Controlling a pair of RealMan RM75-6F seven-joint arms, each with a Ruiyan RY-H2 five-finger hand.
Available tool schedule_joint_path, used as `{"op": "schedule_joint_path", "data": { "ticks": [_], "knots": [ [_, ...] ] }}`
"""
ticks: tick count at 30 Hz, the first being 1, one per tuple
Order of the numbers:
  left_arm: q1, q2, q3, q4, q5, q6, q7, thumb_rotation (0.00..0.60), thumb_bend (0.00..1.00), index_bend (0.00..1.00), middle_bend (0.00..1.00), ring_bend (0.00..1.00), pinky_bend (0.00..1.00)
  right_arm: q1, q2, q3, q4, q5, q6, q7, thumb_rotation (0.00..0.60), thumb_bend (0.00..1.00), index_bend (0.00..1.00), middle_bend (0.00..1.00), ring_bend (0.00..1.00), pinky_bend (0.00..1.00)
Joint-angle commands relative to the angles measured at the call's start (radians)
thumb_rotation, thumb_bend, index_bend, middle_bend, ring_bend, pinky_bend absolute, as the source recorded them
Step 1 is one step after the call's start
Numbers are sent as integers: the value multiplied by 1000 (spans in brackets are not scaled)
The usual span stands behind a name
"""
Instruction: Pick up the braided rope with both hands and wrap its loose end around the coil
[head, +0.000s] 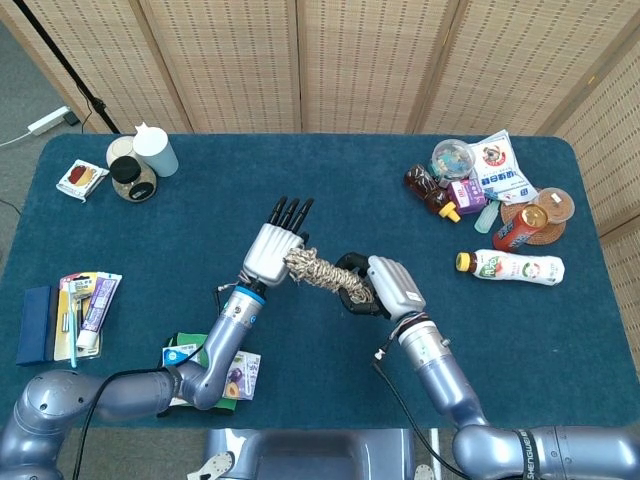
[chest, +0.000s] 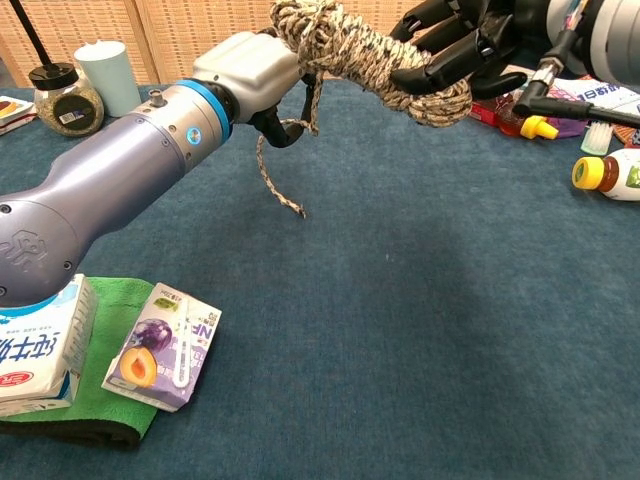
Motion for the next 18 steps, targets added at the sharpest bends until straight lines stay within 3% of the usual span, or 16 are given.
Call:
{"op": "schedule_joint_path", "data": {
  "ticks": [1,18],
  "knots": [
    [5,5,-2,-8,9,-1,1,600,404,593,0,0,0,16,-11,5,35,6,19,-5,600,807,619,665,630,1000],
    [29,24,-17,-60,31,-9,14,600,404,594,0,0,0,53,-48,37,134,79,77,-24,600,808,620,665,629,1000]
  ]
}}
